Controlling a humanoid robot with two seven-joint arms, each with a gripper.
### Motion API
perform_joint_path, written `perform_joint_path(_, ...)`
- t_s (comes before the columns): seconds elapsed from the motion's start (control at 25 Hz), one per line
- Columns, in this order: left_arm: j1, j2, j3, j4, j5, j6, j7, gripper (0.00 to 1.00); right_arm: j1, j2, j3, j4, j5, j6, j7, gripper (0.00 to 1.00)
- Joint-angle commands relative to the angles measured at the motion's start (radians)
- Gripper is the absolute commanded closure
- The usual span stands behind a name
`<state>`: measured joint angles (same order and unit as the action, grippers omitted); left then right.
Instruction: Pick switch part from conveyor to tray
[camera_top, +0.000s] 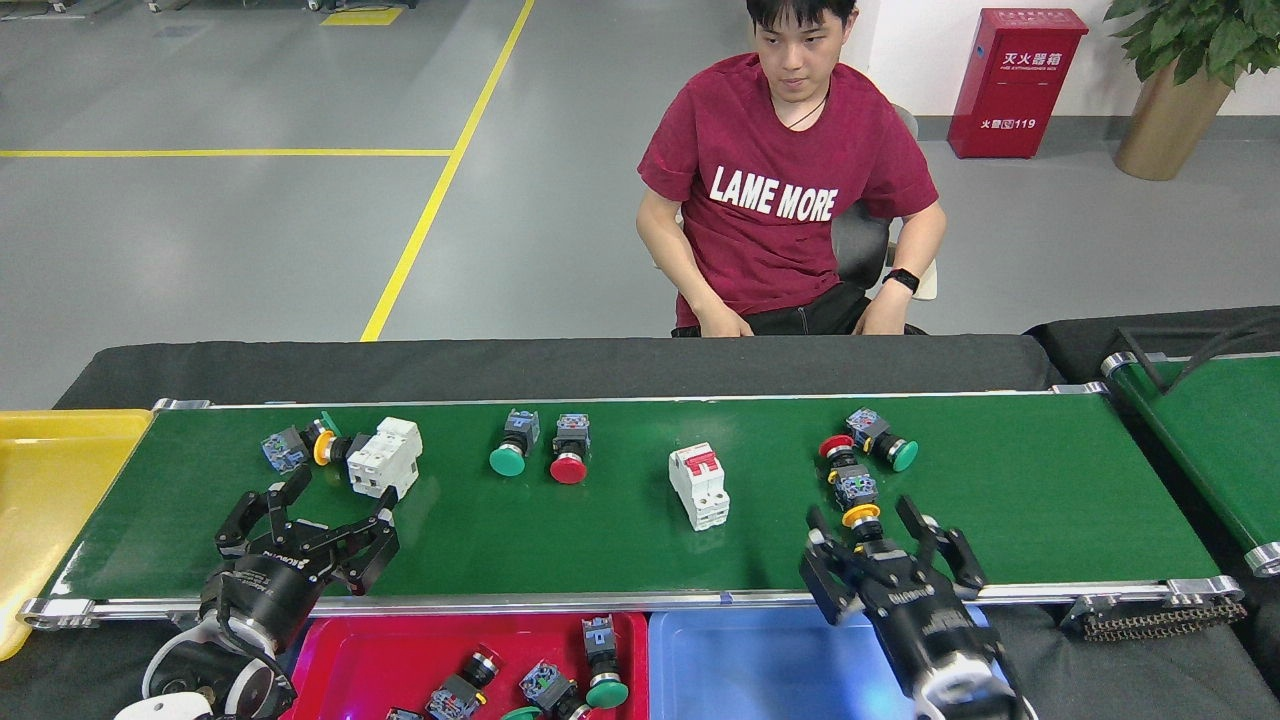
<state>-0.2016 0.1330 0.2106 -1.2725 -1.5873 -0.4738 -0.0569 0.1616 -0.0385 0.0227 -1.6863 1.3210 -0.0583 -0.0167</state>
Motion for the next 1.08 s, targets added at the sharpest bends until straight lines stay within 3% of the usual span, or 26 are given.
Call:
perform_joint_path(0.0, -0.053, 0.008, 0.004, 0.032, -0.002, 0.009, 0.005, 0.00, 0.030, -0.004, -0.017, -0.021, -0.003, 0.003, -0.055, 0.02)
perform_joint_path(0.2, -0.156, 0.013, 0.000, 0.167, -0.003, 0.101, 0.011, 0.04, 0.119, -0.004, -0.017, -0.047, -0.003, 0.003, -0.083, 0.02)
perform_joint_path(0.24, -0.165, 0.016, 0.000, 0.188, -0.003, 0.110, 0.016, 0.13, 0.119, -0.003, -0.017, -0.047, -0.003, 0.003, -0.083, 0.02)
perform_joint_path(0.28, -0.167, 0.019, -0.002, 0.200, -0.003, 0.109, 0.020, 0.31, 0.119, 0.000, -0.017, -0.047, -0.003, 0.003, -0.083, 0.02)
perform_joint_path(0.32, -0.165, 0.019, -0.002, 0.206, 0.000, 0.107, 0.020, 0.58, 0.119, 0.002, -0.017, -0.047, -0.003, 0.003, -0.080, 0.02)
perform_joint_path(0.36, -0.165, 0.019, -0.002, 0.213, 0.004, 0.107, 0.022, 0.73, 0.116, 0.002, -0.017, -0.047, -0.002, 0.003, -0.078, 0.02)
perform_joint_path(0.48, -0.165, 0.019, -0.002, 0.259, 0.004, 0.107, 0.062, 0.94, 0.085, 0.011, -0.006, -0.052, 0.001, 0.003, -0.066, 0.02)
perform_joint_path(0.64, -0.131, 0.020, -0.057, 0.237, 0.006, 0.098, 0.151, 1.00, -0.008, 0.037, 0.063, -0.044, 0.007, 0.009, 0.027, 0.02)
perform_joint_path(0.76, -0.055, 0.022, -0.082, 0.070, 0.030, -0.023, 0.143, 1.00, -0.068, 0.077, 0.131, -0.013, 0.023, 0.048, 0.066, 0.02)
perform_joint_path(0.84, 0.007, 0.022, -0.080, -0.030, 0.033, -0.081, 0.137, 1.00, -0.097, 0.088, 0.194, 0.027, 0.066, 0.101, 0.069, 0.02)
perform_joint_path(1.04, 0.125, 0.054, -0.068, -0.174, 0.069, -0.198, 0.135, 0.99, -0.188, 0.098, 0.292, 0.163, 0.084, 0.202, 0.069, 0.02)
